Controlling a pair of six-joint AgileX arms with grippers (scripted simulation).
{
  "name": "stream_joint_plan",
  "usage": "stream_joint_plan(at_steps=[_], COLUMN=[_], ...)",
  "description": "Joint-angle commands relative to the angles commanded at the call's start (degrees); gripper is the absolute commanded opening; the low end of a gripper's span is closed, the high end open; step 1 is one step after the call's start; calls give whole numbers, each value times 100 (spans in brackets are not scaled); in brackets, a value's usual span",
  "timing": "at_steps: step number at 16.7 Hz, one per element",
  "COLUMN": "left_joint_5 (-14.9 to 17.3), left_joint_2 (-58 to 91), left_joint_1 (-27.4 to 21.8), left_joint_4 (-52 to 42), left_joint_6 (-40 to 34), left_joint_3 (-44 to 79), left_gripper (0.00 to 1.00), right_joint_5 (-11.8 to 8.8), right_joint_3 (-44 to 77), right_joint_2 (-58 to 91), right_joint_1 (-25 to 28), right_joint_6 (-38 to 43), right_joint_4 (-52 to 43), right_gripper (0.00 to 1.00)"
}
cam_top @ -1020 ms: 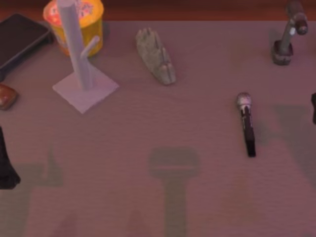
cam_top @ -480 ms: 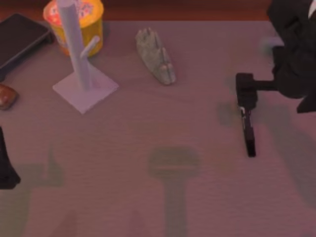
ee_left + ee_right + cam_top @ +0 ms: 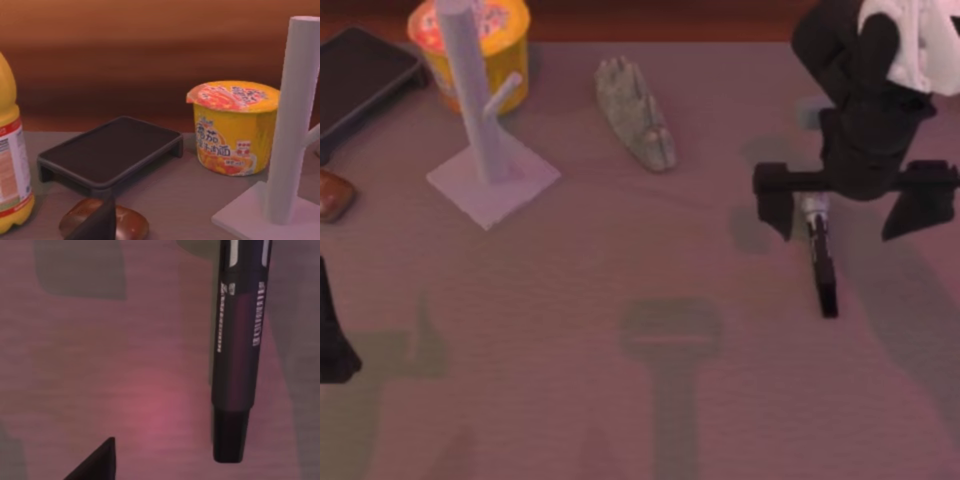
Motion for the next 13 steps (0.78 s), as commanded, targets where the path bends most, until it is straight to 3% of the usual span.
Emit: stream_joint_plan(at_steps=[6,13], left_joint_5=[0,0], left_joint_2=[0,0], left_joint_1=[0,0], left_joint_4=[0,0], left_joint_6=[0,0], left_joint_3=[0,0], left_gripper=[100,100], right_joint_5=[-1,4], right_joint_3=[-145,-867], right_joint_2=[107,879], right_joint_1=[-28,-67], right_joint_6=[-24,-56], right_joint_4=[238,1773], right_gripper=[100,100])
